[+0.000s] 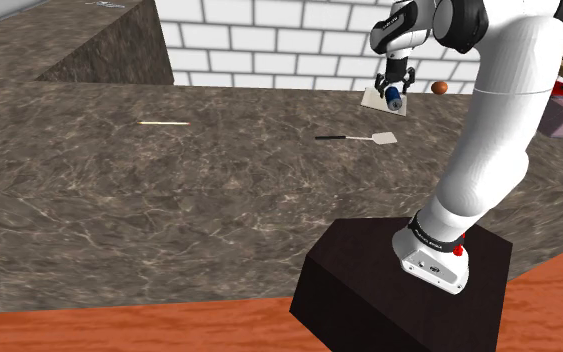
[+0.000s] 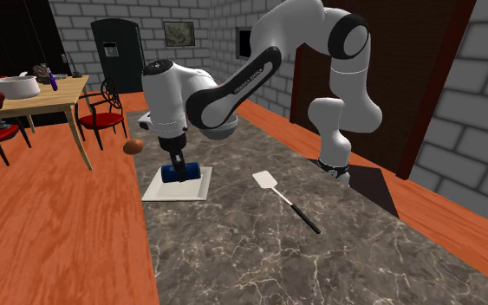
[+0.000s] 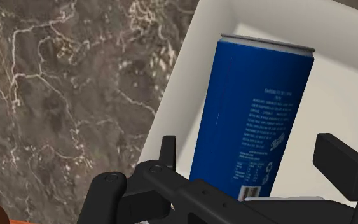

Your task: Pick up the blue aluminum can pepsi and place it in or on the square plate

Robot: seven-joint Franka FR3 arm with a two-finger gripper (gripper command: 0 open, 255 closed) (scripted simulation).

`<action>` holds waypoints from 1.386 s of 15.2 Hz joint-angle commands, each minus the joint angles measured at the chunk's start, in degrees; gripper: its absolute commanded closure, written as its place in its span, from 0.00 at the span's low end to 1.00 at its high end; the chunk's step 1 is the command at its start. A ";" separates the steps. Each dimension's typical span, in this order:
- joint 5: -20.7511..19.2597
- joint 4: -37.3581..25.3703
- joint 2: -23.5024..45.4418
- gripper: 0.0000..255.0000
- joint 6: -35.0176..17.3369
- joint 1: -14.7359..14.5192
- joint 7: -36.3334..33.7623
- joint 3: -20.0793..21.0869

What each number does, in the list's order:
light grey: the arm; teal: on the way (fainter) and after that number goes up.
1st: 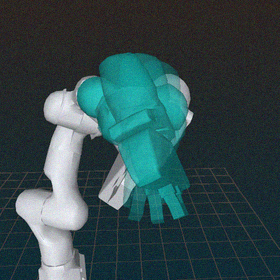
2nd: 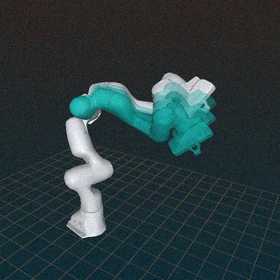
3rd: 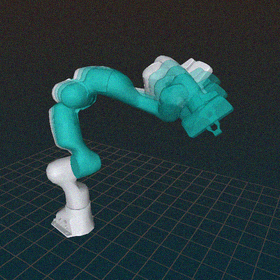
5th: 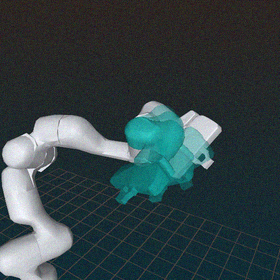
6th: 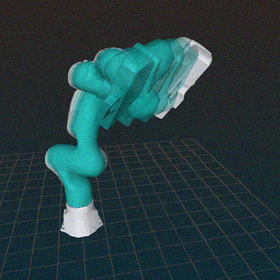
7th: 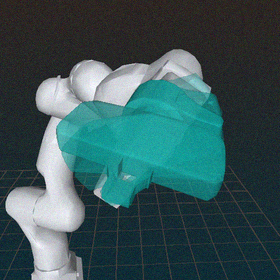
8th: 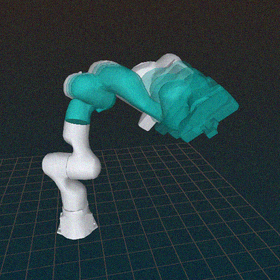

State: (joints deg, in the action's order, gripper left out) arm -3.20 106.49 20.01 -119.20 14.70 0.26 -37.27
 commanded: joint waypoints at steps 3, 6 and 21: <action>0.48 0.99 0.92 0.00 -1.85 0.46 0.16 0.13; 0.48 0.99 0.92 0.00 -1.85 0.46 0.16 0.13; 0.05 0.36 0.13 1.00 -0.54 0.24 0.13 -0.11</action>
State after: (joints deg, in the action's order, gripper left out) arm -2.88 106.96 20.62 -120.24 15.08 0.44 -37.24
